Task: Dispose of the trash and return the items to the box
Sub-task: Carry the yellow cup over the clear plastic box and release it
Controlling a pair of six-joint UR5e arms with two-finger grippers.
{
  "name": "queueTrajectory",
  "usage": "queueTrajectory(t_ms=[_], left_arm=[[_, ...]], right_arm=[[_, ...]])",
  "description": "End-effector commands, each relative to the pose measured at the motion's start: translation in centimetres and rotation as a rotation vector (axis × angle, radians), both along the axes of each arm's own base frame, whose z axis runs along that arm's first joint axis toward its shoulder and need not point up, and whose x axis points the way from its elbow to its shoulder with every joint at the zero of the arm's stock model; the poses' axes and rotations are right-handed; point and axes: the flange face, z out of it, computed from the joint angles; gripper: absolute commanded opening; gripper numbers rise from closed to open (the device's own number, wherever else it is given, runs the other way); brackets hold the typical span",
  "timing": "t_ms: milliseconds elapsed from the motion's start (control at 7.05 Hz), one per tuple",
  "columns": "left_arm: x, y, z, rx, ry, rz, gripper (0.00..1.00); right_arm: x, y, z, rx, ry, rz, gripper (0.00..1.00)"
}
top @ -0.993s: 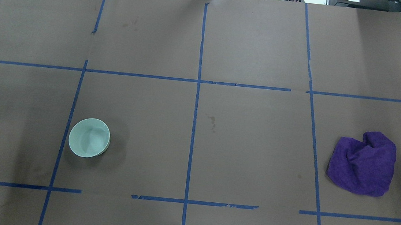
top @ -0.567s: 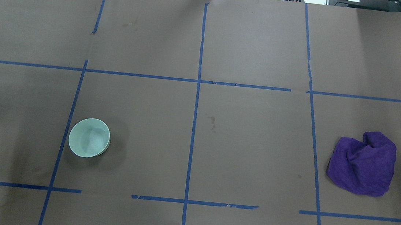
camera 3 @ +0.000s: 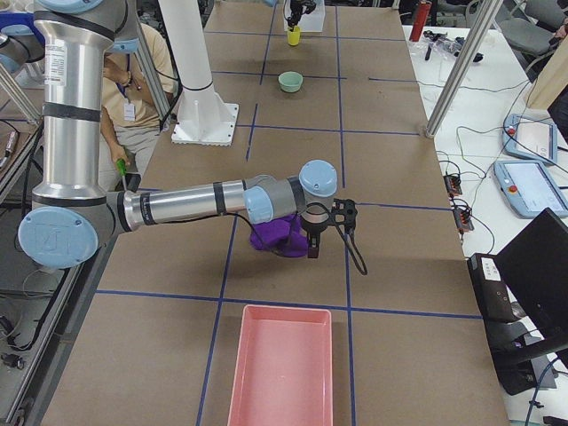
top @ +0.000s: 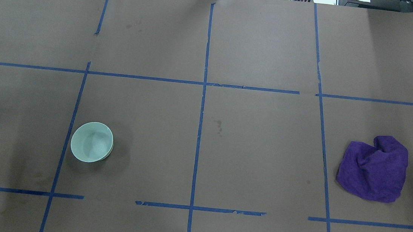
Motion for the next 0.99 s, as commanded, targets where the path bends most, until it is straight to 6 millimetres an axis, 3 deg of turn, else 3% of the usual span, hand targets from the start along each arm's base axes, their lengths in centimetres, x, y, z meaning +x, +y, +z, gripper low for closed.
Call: queueTrajectory(t_ms=[0,142,284,425,567,851], left_arm=[[0.0,-0.5,-1.2,-0.008,0.002,-0.036,0.00],[-0.3,-0.9,-3.2,0.019,0.017,-0.053,0.00],[-3.4,-1.8,-4.2,0.076,0.027,-0.095,0.00],[-10.0,-2.4,-3.3,0.177,0.013,-0.124,0.00],[-15.1,-1.8,-0.9,0.179,-0.026,-0.123,0.00],[-22.0,-2.7,3.0,0.219,-0.105,-0.131,0.00]], right_arm=[[-0.1,0.1,0.0,-0.006,-0.017,-0.005,1.00],[-0.2,0.2,-0.3,-0.005,-0.033,-0.011,1.00],[-0.4,0.3,-0.5,-0.010,-0.062,-0.021,1.00],[-0.5,0.2,-0.7,-0.009,-0.070,-0.025,1.00],[-0.7,0.3,-1.1,-0.007,-0.103,-0.033,1.00],[-0.9,0.3,-1.4,0.016,-0.123,-0.041,1.00]])
